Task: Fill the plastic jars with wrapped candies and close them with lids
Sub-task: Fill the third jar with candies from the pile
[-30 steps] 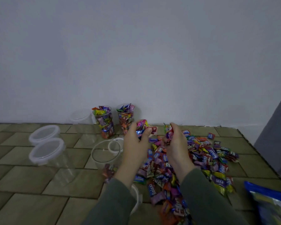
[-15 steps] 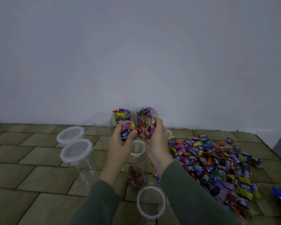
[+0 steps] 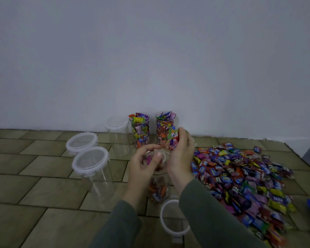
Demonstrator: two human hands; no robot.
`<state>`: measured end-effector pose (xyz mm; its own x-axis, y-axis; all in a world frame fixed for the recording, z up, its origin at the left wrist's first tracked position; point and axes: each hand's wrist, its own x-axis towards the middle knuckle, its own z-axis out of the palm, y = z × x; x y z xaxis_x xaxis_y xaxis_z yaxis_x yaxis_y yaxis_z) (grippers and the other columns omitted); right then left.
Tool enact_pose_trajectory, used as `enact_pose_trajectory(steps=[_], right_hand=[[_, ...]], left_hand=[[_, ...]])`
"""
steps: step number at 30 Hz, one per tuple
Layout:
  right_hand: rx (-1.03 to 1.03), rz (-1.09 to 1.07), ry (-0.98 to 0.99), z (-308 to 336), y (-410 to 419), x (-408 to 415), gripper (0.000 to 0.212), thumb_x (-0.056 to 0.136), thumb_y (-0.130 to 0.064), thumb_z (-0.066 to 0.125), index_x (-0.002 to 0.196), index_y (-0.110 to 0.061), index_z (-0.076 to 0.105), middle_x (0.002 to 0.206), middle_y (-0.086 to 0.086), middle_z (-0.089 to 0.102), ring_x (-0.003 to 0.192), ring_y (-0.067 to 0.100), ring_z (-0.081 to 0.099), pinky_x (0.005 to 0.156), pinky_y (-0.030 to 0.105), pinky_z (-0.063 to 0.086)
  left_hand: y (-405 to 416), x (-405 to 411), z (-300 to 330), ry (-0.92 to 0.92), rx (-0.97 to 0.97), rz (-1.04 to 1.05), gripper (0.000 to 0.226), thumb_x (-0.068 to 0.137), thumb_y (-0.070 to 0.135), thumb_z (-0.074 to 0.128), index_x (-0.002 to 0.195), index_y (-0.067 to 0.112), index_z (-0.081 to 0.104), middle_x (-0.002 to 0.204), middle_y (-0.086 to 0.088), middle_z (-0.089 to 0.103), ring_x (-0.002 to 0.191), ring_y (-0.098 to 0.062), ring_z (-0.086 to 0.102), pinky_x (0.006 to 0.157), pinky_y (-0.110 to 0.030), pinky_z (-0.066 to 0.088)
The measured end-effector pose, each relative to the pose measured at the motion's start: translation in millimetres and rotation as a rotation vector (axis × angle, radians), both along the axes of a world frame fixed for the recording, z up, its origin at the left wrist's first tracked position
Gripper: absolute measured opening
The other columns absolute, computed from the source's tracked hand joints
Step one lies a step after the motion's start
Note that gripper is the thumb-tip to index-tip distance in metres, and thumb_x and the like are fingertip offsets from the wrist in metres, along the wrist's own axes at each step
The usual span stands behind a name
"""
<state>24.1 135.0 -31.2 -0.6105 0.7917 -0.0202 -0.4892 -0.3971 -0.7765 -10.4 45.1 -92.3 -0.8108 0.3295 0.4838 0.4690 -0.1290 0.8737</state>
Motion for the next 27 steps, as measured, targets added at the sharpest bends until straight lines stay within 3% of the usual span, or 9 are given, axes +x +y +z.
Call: enact_pose_trajectory(steps=[2,4,7,10,13,17,19,23,27], right_hand=[[-0.014,0.011,0.009,0.1,0.5,-0.1,0.023,0.097,-0.020,0.052,0.076,-0.021,0.060,0.059,-0.012,0.065,0.067,0.010,0.060,0.068,0.032,0.048],[-0.022,0.031,0.015,-0.9,1.7,-0.7,0.020,0.097,-0.020,0.053,0.078,-0.020,0.061,0.062,-0.011,0.067,0.072,0.013,0.061,0.069,0.033,0.048],[-0.035,0.067,-0.006,-1.8,3.4,-2.0,0.015,0.096,-0.022,0.055,0.083,-0.021,0.061,0.070,-0.008,0.067,0.078,0.017,0.061,0.071,0.033,0.048],[-0.003,0.138,-0.072,-3.5,6.2,-4.7,0.011,0.096,-0.025,0.055,0.095,-0.016,0.062,0.083,-0.001,0.065,0.081,0.016,0.063,0.073,0.032,0.050],[0.079,0.193,-0.091,-6.2,8.7,-7.4,0.022,0.095,-0.023,0.056,0.107,-0.007,0.064,0.090,0.004,0.068,0.085,0.018,0.065,0.072,0.031,0.052],[0.150,0.246,-0.081,-3.0,6.5,-6.0,0.013,0.095,-0.017,0.057,0.085,-0.012,0.065,0.073,0.000,0.068,0.068,0.009,0.066,0.057,0.019,0.051],[0.282,0.230,-0.137,-0.2,8.5,-4.8,0.015,0.095,-0.022,0.057,0.084,-0.016,0.065,0.073,-0.003,0.067,0.068,0.004,0.064,0.058,0.017,0.051],[0.738,0.251,-0.222,-3.2,18.7,-0.5,0.009,0.092,-0.022,0.061,0.085,-0.020,0.064,0.073,-0.006,0.063,0.063,-0.001,0.060,0.058,0.015,0.049],[1.086,0.274,-0.235,-27.3,20.6,3.4,0.015,0.085,-0.007,0.064,0.080,-0.017,0.054,0.071,-0.009,0.052,0.065,0.002,0.049,0.061,0.013,0.041]], left_hand=[[1.1,-2.5,-5.2,0.010,0.072,-0.036,0.038,0.087,0.038,0.058,0.111,0.009,0.066,0.110,-0.004,0.070,0.106,-0.021,0.065,0.089,-0.037,0.053],[4.7,-3.6,-10.1,-0.025,0.131,-0.029,0.046,0.089,0.042,0.050,0.116,0.008,0.064,0.115,-0.004,0.069,0.109,-0.019,0.063,0.089,-0.026,0.051],[13.2,-4.2,-22.3,-0.219,0.156,0.007,0.058,0.091,0.054,0.038,0.121,0.010,0.061,0.112,-0.004,0.070,0.099,-0.014,0.066,0.079,-0.019,0.050],[19.4,-4.9,-29.9,-0.435,0.225,-0.005,0.073,0.088,0.060,0.030,0.109,0.000,0.066,0.096,-0.015,0.072,0.086,-0.026,0.067,0.077,-0.033,0.052],[22.6,-6.4,-31.2,-0.461,0.280,0.007,0.076,0.086,0.065,0.033,0.099,-0.001,0.068,0.090,-0.018,0.072,0.084,-0.030,0.066,0.079,-0.039,0.051],[21.2,-6.9,-33.3,-0.443,0.287,0.033,0.068,0.086,0.065,0.035,0.093,0.008,0.072,0.090,-0.016,0.073,0.086,-0.031,0.066,0.085,-0.046,0.049],[21.0,-7.4,-33.5,-0.478,0.296,0.031,0.072,0.083,0.069,0.039,0.092,0.007,0.073,0.091,-0.019,0.072,0.089,-0.033,0.066,0.089,-0.052,0.048],[21.0,-8.8,-33.3,-0.522,0.316,0.008,0.070,0.078,0.072,0.046,0.091,0.011,0.076,0.098,-0.025,0.071,0.098,-0.043,0.064,0.098,-0.063,0.043],[19.9,-8.5,-34.7,-0.495,0.300,0.053,0.065,0.085,0.066,0.041,0.094,0.011,0.075,0.101,-0.021,0.072,0.102,-0.035,0.066,0.100,-0.058,0.045]])
